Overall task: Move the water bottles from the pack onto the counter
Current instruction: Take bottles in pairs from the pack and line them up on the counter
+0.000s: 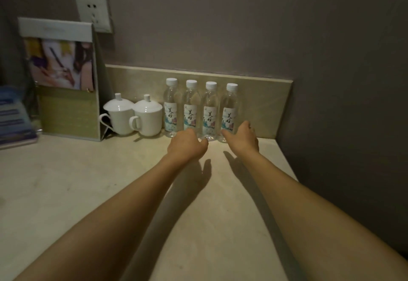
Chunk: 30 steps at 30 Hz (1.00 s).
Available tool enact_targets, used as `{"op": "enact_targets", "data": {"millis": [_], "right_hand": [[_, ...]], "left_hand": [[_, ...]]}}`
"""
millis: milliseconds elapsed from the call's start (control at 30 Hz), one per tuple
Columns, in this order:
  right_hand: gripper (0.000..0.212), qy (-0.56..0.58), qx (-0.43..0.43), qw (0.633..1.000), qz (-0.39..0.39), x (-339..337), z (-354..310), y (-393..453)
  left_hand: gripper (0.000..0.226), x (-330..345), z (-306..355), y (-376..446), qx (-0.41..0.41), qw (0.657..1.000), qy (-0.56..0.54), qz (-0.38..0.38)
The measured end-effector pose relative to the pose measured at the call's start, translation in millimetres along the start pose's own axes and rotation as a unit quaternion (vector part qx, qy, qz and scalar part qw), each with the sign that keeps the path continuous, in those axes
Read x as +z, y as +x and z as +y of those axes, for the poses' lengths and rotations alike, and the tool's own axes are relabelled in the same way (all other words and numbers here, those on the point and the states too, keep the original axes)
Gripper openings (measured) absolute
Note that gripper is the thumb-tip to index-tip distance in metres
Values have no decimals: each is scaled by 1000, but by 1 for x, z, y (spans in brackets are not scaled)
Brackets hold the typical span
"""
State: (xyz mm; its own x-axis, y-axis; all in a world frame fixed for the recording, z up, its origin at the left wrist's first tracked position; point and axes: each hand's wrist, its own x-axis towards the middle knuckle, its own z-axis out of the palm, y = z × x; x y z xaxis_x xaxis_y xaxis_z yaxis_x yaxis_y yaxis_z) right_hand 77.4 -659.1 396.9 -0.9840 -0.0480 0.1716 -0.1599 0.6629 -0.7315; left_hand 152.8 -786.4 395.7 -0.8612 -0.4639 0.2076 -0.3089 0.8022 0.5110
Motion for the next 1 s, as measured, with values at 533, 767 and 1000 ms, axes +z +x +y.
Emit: {"op": "enact_targets", "data": {"millis": [533,767,1000], "right_hand": [[26,27,-22,998,50,-107,63,-128],[14,97,-32,991,81,-168,116,-149],[5,131,-1,985,109,-277,238,-182]], "left_hand": [[39,3,66,-126,81,981,-161,-75],[40,12,113,-176,113,978,-159,-75],[39,66,227,-254,140,971,-168,-97]]}}
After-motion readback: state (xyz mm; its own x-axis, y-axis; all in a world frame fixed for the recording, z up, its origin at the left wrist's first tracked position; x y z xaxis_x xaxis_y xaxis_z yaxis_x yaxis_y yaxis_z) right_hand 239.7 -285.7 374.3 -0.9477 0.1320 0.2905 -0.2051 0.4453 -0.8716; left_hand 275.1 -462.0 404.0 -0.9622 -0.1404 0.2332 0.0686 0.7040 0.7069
